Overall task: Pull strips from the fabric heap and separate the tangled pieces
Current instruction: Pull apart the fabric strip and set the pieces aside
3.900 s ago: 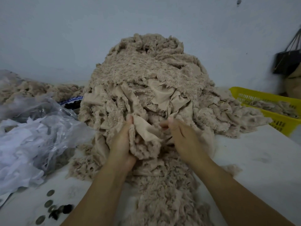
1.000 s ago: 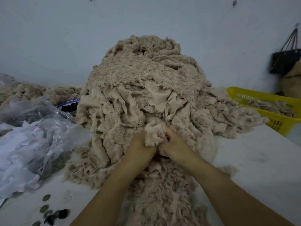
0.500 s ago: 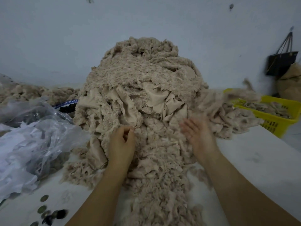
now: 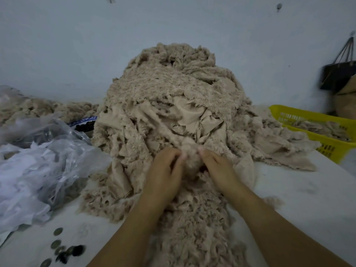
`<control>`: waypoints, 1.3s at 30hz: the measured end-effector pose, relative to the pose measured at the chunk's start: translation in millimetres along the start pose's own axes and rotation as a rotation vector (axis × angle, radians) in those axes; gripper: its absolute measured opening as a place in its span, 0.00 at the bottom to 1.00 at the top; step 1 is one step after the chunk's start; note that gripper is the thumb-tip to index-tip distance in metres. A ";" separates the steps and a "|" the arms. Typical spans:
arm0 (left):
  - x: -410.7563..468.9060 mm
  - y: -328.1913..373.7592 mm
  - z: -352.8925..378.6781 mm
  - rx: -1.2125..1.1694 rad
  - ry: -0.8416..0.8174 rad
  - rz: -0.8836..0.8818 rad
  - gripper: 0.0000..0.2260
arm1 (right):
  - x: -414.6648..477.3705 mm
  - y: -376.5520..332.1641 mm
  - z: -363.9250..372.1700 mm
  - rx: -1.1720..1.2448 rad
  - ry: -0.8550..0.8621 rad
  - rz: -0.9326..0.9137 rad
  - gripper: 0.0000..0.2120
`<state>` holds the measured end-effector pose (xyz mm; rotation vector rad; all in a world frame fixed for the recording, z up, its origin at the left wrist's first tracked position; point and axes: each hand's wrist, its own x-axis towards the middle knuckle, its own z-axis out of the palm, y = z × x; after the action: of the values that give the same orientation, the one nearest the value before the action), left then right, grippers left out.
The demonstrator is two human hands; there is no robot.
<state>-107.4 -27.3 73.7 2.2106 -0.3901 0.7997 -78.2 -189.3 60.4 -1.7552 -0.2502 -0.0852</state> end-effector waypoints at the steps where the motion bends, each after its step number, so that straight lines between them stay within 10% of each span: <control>1: -1.1 3.6 4.5 -0.014 -0.053 0.041 0.09 | 0.0 -0.7 1.9 0.062 -0.048 0.020 0.22; 8: -7.2 -1.1 12.2 -0.207 -0.282 -0.093 0.11 | 9.3 4.3 5.9 0.242 0.036 0.034 0.12; 12: -2.7 -1.0 5.9 -0.467 -0.143 -0.472 0.13 | 3.5 -6.0 4.8 0.094 0.036 -0.042 0.13; 16: 6.6 -4.7 -5.4 -1.209 -0.096 -0.841 0.18 | -13.2 -9.5 21.0 -0.156 -0.283 -0.117 0.30; 23: 15.5 -25.7 -24.4 -1.590 0.246 -0.914 0.11 | -11.2 -7.7 7.9 -0.173 -0.259 -0.095 0.29; 32: 0.0 5.9 7.6 -0.318 -0.241 -0.337 0.15 | -4.2 -12.3 14.2 0.053 -0.134 -0.060 0.21; 39: -13.6 11.6 16.7 -0.113 -0.684 0.076 0.13 | 3.8 -7.8 10.8 0.172 -0.028 0.139 0.12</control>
<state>-116.4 -47.0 62.3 2.3193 -0.8258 0.0255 -77.0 -176.9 66.6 -1.5981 -0.1506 0.0596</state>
